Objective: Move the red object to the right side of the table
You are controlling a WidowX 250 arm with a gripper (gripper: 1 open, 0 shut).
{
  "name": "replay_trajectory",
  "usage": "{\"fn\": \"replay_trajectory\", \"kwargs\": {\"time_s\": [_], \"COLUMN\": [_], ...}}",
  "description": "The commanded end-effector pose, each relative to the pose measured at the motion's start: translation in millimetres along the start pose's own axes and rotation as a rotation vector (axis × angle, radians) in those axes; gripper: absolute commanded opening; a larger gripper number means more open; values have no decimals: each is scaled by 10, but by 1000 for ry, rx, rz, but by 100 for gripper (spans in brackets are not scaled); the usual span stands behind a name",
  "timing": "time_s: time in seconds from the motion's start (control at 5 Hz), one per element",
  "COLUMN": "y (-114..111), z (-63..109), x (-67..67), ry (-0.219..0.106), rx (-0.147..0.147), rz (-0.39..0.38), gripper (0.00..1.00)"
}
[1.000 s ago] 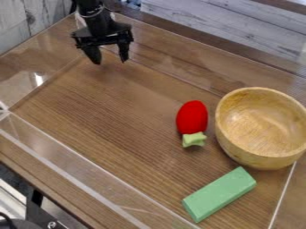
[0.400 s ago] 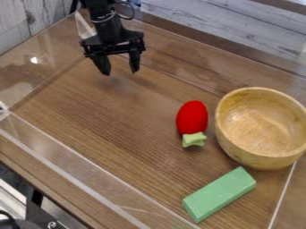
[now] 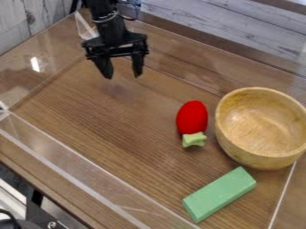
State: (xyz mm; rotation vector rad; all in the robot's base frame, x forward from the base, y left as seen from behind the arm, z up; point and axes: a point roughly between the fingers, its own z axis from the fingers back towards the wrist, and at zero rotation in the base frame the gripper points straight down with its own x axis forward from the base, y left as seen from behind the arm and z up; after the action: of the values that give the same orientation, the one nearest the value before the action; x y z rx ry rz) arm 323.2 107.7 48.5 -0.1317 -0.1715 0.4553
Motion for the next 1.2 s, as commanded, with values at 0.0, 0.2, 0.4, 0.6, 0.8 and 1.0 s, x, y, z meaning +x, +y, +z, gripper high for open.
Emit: {"fn": "replay_trajectory", "kwargs": {"time_s": [0.0, 0.2, 0.4, 0.6, 0.8, 1.0], "y": [-140, -388, -667, -824, -962, -934], "z": [156, 124, 141, 130, 103, 11], "x": [-84, -255, -446, -570, -671, -703], "ry": [-47, -19, -9, -15, -32, -46], "rx": [-4, -26, -57, -56, -55, -49], "rz": [11, -38, -98, -65, -44, -43], "gripper": [100, 100, 100, 100, 100, 100]}}
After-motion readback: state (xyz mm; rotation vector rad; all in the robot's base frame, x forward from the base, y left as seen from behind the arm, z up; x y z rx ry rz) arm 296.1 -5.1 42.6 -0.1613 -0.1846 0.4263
